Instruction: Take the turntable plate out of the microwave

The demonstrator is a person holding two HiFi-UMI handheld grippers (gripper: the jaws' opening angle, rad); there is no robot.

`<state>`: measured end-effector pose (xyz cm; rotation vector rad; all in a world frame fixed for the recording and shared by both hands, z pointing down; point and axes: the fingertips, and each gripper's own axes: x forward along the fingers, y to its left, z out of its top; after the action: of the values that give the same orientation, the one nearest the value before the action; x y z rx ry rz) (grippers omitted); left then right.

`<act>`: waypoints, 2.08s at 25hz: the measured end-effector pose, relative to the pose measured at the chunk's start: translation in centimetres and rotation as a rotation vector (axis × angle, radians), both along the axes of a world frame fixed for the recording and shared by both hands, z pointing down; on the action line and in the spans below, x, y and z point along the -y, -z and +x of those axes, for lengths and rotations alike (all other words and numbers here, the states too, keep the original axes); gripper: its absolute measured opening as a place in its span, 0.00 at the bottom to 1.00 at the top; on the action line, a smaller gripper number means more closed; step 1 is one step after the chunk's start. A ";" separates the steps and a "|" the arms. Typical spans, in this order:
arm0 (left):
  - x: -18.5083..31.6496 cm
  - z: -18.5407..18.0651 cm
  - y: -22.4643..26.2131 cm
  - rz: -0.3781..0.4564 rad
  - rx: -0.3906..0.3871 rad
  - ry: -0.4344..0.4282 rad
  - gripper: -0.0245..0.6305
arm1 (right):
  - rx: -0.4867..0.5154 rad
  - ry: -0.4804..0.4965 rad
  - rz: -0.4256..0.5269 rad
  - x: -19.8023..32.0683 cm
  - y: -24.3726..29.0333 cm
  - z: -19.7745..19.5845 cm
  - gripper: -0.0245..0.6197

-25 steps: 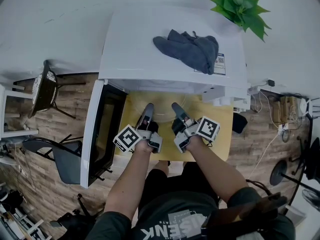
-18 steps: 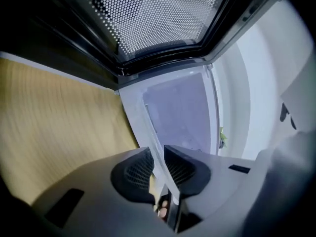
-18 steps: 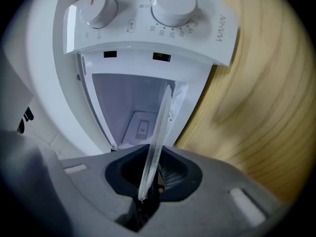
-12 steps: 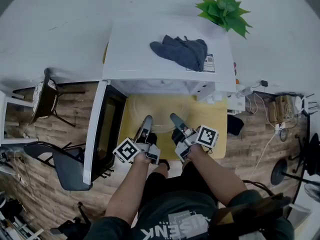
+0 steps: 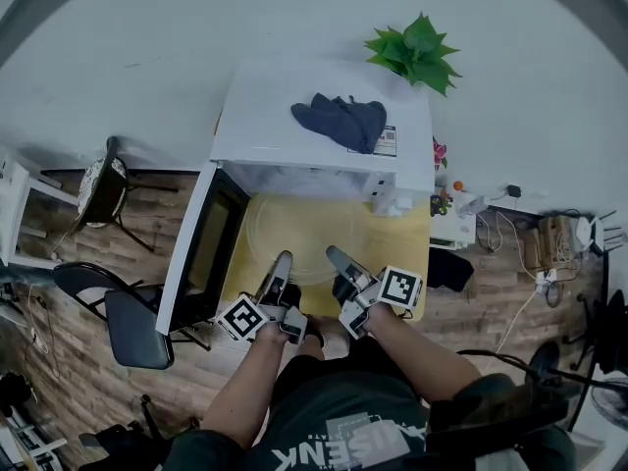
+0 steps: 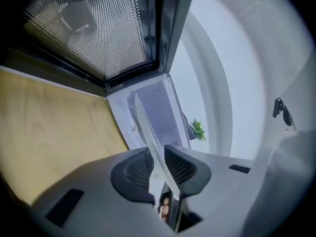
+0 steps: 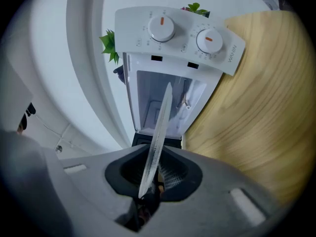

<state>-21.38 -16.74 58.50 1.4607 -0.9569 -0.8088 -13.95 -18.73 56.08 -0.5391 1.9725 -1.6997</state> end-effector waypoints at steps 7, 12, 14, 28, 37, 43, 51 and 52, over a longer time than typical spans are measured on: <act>-4.0 1.7 3.3 0.018 0.042 0.112 0.14 | -0.015 0.155 0.032 -3.1 3.0 1.8 0.12; -6.4 2.3 5.5 0.048 0.114 0.175 0.14 | 0.009 0.242 0.073 -4.7 5.8 2.6 0.12; -7.1 2.5 6.8 0.061 0.121 0.195 0.14 | -0.010 0.274 0.084 -5.3 6.5 2.9 0.12; -9.2 0.6 16.4 0.139 0.152 0.122 0.13 | -0.011 0.309 0.225 -7.2 15.3 0.7 0.13; -9.6 -0.4 20.8 0.180 0.201 0.069 0.13 | -0.045 0.271 0.211 -7.8 18.3 0.2 0.13; -9.8 -1.0 22.0 0.204 0.217 0.051 0.13 | -0.046 0.245 0.247 -8.3 19.6 -0.3 0.13; -9.9 -1.2 21.7 0.202 0.210 0.026 0.13 | -0.055 0.232 0.249 -8.6 19.2 -0.6 0.14; -9.9 -1.3 21.7 0.202 0.213 0.025 0.13 | -0.058 0.230 0.248 -8.6 19.1 -0.6 0.14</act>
<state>-22.63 -6.79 36.81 1.7396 -1.0785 -0.7974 -14.51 -10.08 36.93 -0.2837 2.3205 -1.5482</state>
